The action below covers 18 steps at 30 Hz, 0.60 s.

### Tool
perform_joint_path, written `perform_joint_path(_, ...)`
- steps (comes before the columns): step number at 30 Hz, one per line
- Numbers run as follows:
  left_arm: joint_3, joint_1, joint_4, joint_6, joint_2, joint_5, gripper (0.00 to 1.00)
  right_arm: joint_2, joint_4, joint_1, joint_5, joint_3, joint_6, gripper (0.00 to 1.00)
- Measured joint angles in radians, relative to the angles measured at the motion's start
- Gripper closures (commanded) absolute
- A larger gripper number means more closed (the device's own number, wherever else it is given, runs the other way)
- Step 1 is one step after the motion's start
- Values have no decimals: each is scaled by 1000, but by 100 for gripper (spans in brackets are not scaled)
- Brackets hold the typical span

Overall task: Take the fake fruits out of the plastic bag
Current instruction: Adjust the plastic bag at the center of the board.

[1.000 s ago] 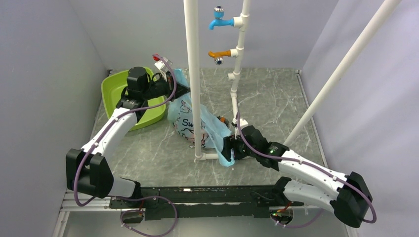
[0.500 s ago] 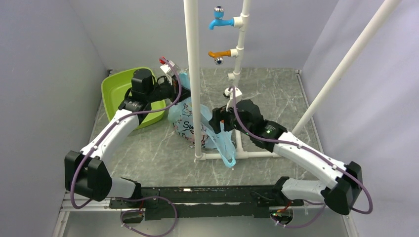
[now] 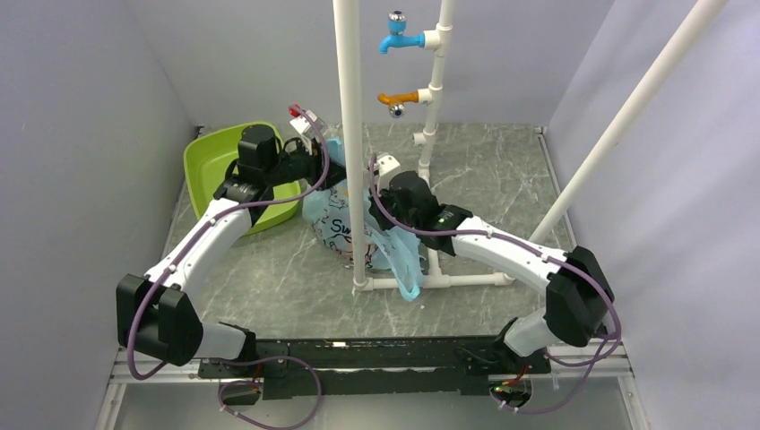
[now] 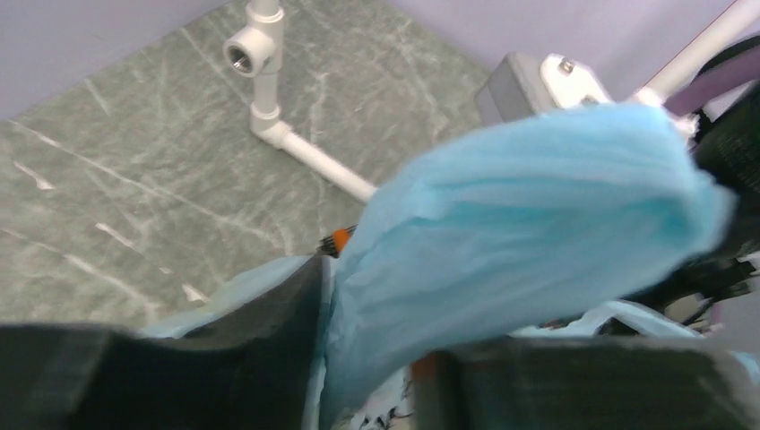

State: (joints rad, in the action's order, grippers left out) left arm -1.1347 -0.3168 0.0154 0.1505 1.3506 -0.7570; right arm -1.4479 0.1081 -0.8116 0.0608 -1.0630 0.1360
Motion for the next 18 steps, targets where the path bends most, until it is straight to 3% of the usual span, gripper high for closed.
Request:
perform_joint_path(1, -1, 0, -3, -8, 0, 5, 27, -14, -5, 0, 2, -10, 10, 100)
perform_joint_path(5, -15, 0, -36, -20, 0, 46, 15, -26, -3, 0, 44, -40, 69, 100)
perform_joint_path(7, -21, 0, -51, -34, -1, 72, 2, -26, -2, 1, 80, -65, 100, 100)
perform_joint_path(14, -21, -1, -102, -85, -63, 212, 0, -33, 47, 45, 205, -182, 232, 100)
perform_joint_path(18, -21, -3, -115, -84, -119, 368, 1, -59, 68, 72, 239, -219, 298, 100)
